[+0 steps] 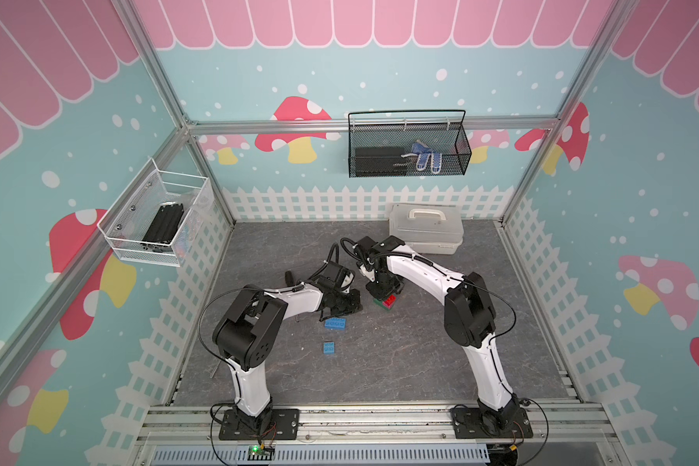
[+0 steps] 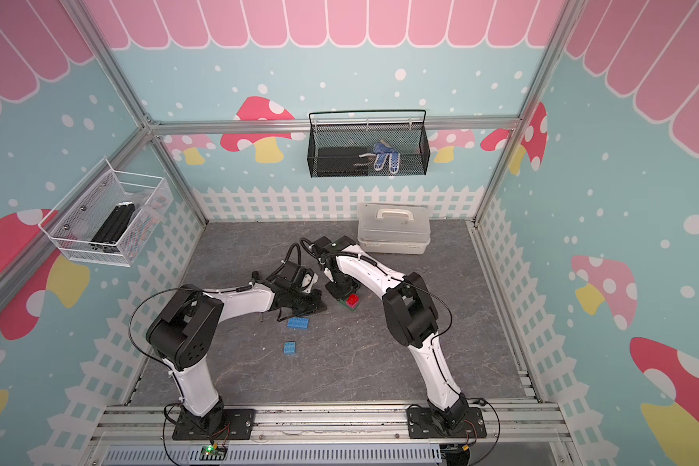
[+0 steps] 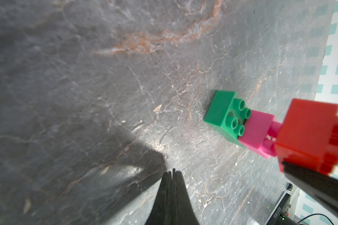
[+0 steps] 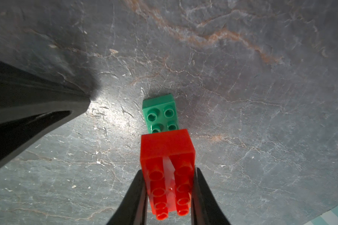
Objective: Assemble the number 5 with lego
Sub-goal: Assemble the lego brick with the lego brick.
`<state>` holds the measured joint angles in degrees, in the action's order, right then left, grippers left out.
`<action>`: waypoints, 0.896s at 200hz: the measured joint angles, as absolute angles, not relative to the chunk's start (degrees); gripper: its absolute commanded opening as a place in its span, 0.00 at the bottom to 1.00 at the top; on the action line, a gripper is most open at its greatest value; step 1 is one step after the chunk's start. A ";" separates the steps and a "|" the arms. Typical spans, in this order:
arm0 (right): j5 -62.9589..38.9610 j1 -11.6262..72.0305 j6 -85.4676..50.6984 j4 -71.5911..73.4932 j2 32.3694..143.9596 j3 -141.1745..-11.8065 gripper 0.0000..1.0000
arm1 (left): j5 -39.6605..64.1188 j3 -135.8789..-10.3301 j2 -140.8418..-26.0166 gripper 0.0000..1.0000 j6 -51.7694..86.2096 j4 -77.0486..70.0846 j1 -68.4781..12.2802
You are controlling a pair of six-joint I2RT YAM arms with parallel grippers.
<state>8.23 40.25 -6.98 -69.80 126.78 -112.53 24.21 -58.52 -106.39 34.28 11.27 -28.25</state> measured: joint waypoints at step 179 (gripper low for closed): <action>9.72 40.95 -4.89 -71.29 128.75 -114.74 0.06 | 24.27 -58.50 -106.37 0.01 34.46 10.83 -28.25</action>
<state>9.72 40.95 -4.89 -71.29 128.75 -114.74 24.27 -58.50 -106.37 34.46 10.83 -28.25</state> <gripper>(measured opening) 0.311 0.047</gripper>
